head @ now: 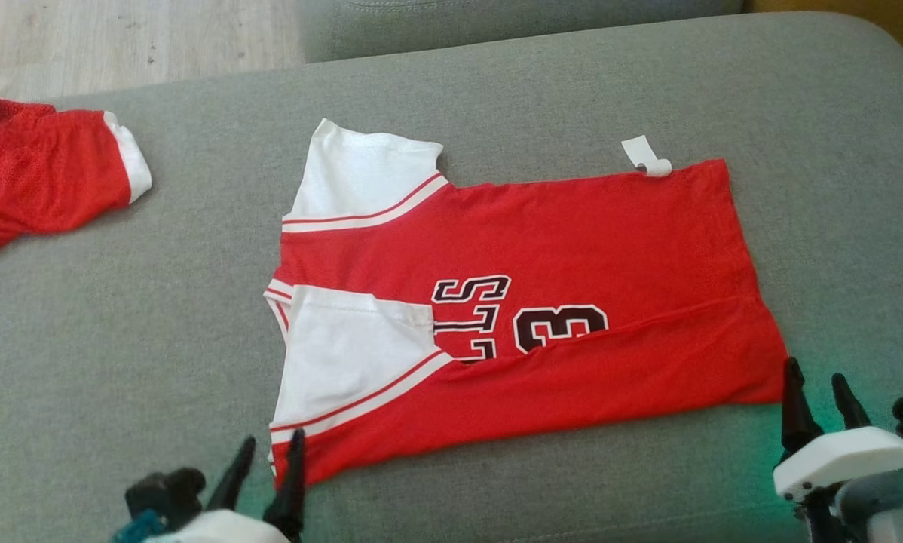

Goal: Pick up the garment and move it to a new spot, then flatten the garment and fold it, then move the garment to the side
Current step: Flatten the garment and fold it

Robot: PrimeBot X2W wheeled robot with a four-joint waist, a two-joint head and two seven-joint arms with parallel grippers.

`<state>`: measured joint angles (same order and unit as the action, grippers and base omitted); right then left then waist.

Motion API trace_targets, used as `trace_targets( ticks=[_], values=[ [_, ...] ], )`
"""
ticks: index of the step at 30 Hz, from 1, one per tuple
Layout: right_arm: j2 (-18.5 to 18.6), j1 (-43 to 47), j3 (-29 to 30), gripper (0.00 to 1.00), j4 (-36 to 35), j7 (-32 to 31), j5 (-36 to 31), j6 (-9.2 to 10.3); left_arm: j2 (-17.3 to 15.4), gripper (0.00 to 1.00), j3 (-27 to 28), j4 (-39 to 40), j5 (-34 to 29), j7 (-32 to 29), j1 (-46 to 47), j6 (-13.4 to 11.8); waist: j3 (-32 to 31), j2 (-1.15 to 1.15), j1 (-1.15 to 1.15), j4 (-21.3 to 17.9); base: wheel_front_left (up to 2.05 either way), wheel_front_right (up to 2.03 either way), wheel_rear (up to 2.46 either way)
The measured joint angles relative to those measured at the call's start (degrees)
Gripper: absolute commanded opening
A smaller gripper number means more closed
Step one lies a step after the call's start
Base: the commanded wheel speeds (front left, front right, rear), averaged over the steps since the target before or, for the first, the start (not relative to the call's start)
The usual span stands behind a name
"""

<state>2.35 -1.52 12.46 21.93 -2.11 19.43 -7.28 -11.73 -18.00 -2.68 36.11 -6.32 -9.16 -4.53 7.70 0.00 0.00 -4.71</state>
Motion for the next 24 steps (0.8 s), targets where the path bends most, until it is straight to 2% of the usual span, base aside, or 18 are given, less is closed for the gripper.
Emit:
trace_targets(
  ticks=[3, 7, 14, 19, 24],
  values=[
    [0.0, 0.0, 0.4, 1.00, -0.9, 0.7, 0.0, 0.00, -1.4, 1.00, 1.2, 1.1, -0.8, 0.1, 1.7, 0.0, 0.2, 0.00, 0.00, -0.3, 0.00, 0.00, 0.00],
    [0.0, -0.9, 0.3, 1.00, -3.2, 1.2, 0.0, 0.00, -5.0, 1.00, 2.4, 3.4, -2.3, -1.7, 8.0, 0.6, 0.9, 0.00, 0.00, -0.8, 0.00, 0.00, 0.00],
    [0.0, -7.5, -2.5, 1.00, -8.5, 0.3, -1.4, 0.00, -11.3, 1.00, 3.0, 5.2, -5.1, -10.4, 30.7, 4.1, 4.1, 0.00, 0.01, -2.3, 0.00, 0.00, 0.00],
    [0.1, -12.4, -5.9, 1.00, -10.6, -0.5, -1.4, 0.00, -13.5, 1.00, 0.6, 0.2, -6.4, -16.7, 45.1, 8.4, 7.5, 0.00, 0.01, -4.4, 0.00, 0.00, 0.00],
    [0.1, -16.5, -10.7, 1.00, -12.2, -0.4, -1.2, 0.00, -14.5, 1.00, -2.1, -8.1, -6.6, -21.1, 51.4, 10.0, 11.4, 0.00, 0.02, -7.3, 0.00, 0.00, 0.00]
  ],
)
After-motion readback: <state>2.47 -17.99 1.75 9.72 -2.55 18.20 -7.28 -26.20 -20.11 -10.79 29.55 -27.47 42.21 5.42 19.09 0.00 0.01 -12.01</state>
